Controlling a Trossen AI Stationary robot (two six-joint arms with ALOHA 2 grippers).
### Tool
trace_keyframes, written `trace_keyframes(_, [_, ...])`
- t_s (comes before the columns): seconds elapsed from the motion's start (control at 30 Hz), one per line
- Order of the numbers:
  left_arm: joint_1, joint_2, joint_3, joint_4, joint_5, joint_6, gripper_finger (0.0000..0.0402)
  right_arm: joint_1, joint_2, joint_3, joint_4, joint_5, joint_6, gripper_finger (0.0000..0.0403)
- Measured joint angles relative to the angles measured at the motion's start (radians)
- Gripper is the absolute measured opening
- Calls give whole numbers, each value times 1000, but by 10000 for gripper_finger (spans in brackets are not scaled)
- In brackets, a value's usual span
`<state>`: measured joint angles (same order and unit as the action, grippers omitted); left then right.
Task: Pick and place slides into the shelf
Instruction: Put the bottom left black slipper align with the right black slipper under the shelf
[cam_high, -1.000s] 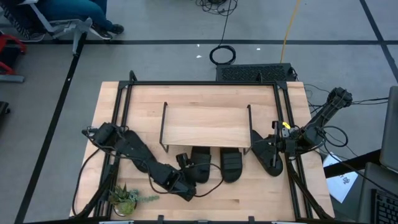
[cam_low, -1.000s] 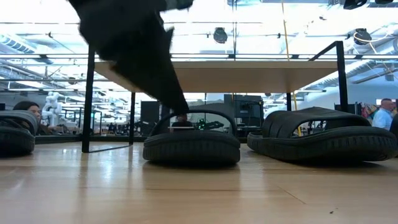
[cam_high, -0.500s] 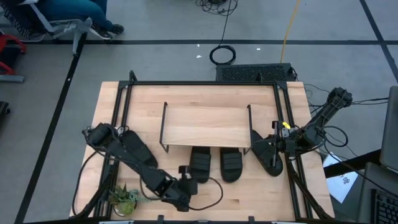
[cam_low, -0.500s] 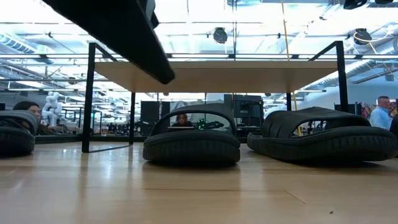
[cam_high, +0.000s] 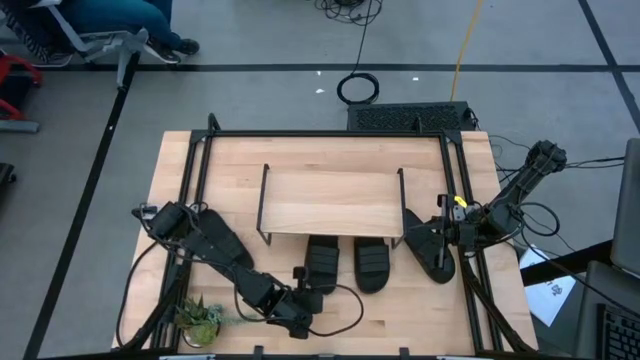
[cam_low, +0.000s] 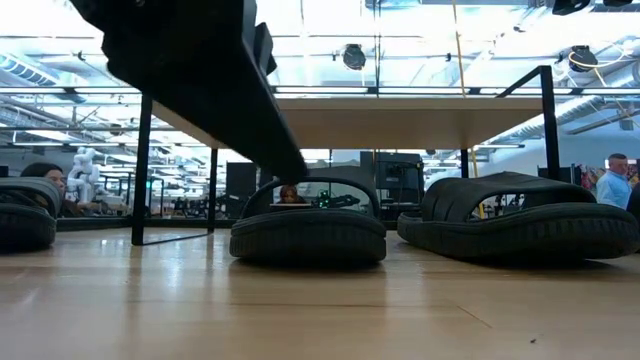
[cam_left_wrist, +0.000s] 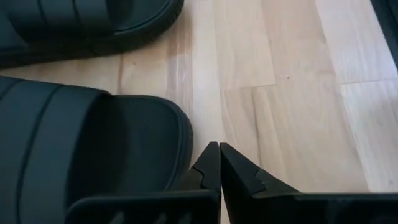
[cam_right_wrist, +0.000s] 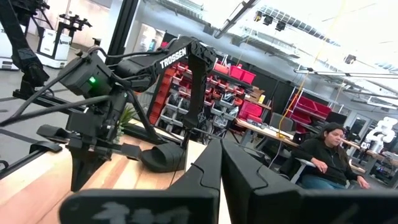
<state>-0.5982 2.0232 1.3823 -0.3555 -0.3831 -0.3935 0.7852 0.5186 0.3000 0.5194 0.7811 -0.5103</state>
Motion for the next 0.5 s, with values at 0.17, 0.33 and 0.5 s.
trace_keyframes(0.17, [4, 22, 1, -13, 18, -6, 1, 0, 0, 0, 0, 0, 0, 0])
trace_keyframes(0.33, [16, 54, 0, -39, 2, -31, 1, 0, 0, 0, 0, 0, 0, 0])
trace_keyframes(0.5, [32, 68, 1, -50, -13, -41, 1, 0, 0, 0, 0, 1, 0, 0])
